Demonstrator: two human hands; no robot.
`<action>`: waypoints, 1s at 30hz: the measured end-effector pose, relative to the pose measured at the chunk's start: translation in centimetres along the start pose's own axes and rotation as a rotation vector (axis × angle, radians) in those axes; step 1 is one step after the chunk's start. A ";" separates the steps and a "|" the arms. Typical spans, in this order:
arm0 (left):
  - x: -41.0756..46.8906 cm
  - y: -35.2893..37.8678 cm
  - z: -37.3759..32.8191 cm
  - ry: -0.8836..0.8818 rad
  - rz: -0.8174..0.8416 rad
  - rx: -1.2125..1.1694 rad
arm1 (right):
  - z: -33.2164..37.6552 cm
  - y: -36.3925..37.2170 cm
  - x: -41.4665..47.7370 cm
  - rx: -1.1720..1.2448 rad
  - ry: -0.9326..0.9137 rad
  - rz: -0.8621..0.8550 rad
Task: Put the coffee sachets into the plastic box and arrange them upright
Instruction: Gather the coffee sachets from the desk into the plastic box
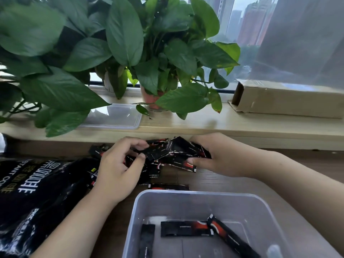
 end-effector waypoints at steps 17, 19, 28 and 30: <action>-0.7 -0.1 0.0 -0.032 0.155 0.036 | 8.3 1.8 -8.1 -0.036 0.182 0.366; -0.7 -0.1 0.1 -0.027 0.156 0.041 | 8.0 2.1 -8.3 -0.034 0.209 0.354; -0.8 0.1 0.2 -0.023 0.177 0.025 | 7.7 1.2 -8.7 0.161 0.211 0.296; -0.8 0.2 0.1 -0.023 0.179 0.020 | 7.4 0.4 -9.0 0.165 0.212 0.222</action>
Point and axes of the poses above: each hand's wrist, its own x-axis towards the middle knuckle, its own y-axis out of the palm, z = x × y, the point moved 4 cm from there along x, towards the middle knuckle, and after that the axes turned 6 degrees about -x, right-handed, at the moved point
